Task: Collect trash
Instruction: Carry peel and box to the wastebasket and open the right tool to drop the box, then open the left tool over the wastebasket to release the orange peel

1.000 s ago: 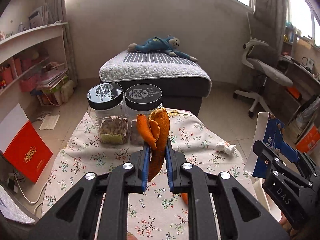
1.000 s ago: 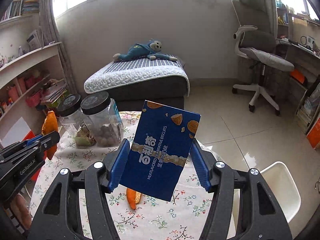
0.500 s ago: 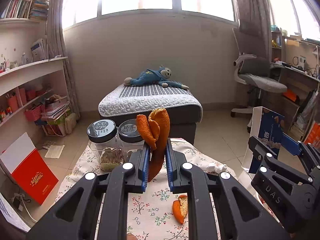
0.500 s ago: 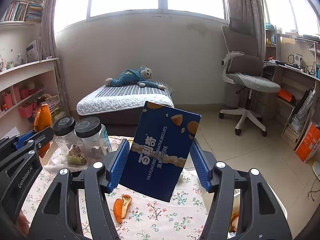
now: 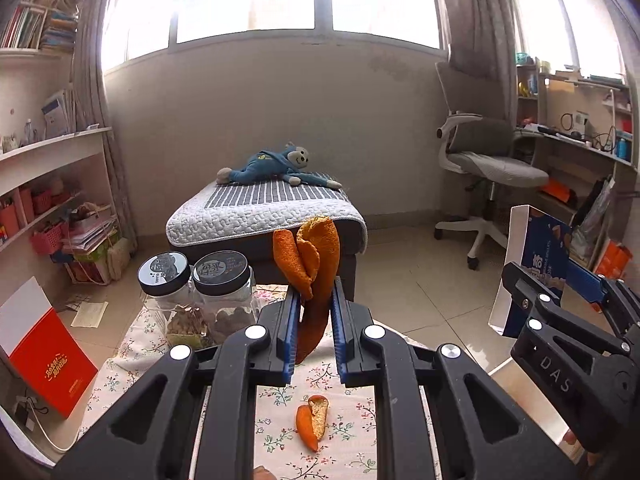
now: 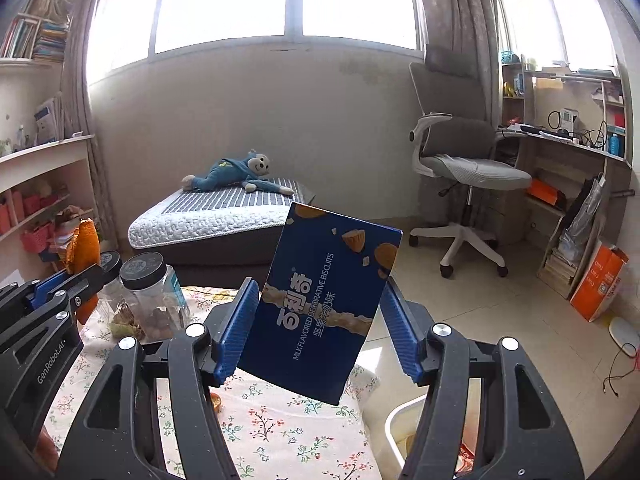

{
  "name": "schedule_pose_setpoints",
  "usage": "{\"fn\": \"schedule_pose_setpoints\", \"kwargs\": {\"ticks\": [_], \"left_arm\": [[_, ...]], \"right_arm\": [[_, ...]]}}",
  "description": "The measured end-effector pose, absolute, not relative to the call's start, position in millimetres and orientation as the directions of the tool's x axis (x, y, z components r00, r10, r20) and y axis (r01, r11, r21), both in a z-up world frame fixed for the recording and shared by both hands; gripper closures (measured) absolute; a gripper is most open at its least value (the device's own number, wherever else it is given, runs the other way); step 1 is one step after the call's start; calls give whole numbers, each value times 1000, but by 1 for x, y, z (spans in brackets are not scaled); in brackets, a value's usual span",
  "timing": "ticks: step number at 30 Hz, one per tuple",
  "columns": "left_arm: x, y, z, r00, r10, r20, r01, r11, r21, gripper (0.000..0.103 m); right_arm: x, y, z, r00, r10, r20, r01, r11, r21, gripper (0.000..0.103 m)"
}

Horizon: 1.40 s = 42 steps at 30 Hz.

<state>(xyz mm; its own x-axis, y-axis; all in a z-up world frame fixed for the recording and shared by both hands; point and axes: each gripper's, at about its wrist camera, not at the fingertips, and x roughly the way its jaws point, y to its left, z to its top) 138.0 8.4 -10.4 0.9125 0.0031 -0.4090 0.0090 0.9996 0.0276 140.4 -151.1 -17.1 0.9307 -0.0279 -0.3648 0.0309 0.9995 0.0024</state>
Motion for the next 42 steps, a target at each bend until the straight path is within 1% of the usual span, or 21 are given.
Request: {"fn": "schedule_pose_setpoints", "kwargs": {"ticks": [14, 21, 25, 29, 33, 34, 35, 39, 42], "left_arm": [[132, -57, -9, 908, -111, -405, 130, 991, 19, 88], [130, -87, -15, 900, -152, -408, 190, 980, 53, 88], [129, -102, -18, 895, -175, -410, 223, 972, 70, 88], [128, -117, -23, 884, -197, -424, 253, 964, 79, 88], [131, -133, -26, 869, -221, -442, 283, 956, 78, 88], [131, -137, -27, 866, -228, -446, 291, 954, 77, 88], [132, -142, -27, 861, -235, -451, 298, 952, 74, 88], [136, -164, -28, 836, -274, -476, 332, 943, 40, 87], [138, -185, -30, 814, -305, -494, 360, 933, 18, 87]], "right_arm": [[127, -219, -16, 918, -146, -368, 155, 988, -6, 44], [124, -254, -19, 899, -219, -379, 234, 972, -5, 44], [126, -274, -24, 879, -267, -395, 286, 958, -11, 43], [131, -294, -36, 844, -306, -440, 330, 944, -22, 43], [133, -314, -47, 806, -343, -483, 372, 928, -39, 34], [132, -319, -49, 800, -355, -484, 384, 922, -41, 26], [130, -324, -50, 795, -368, -482, 397, 917, -44, 20], [119, -346, -48, 779, -413, -472, 446, 894, -47, 14], [111, -363, -48, 762, -436, -479, 481, 876, -33, 13]]}}
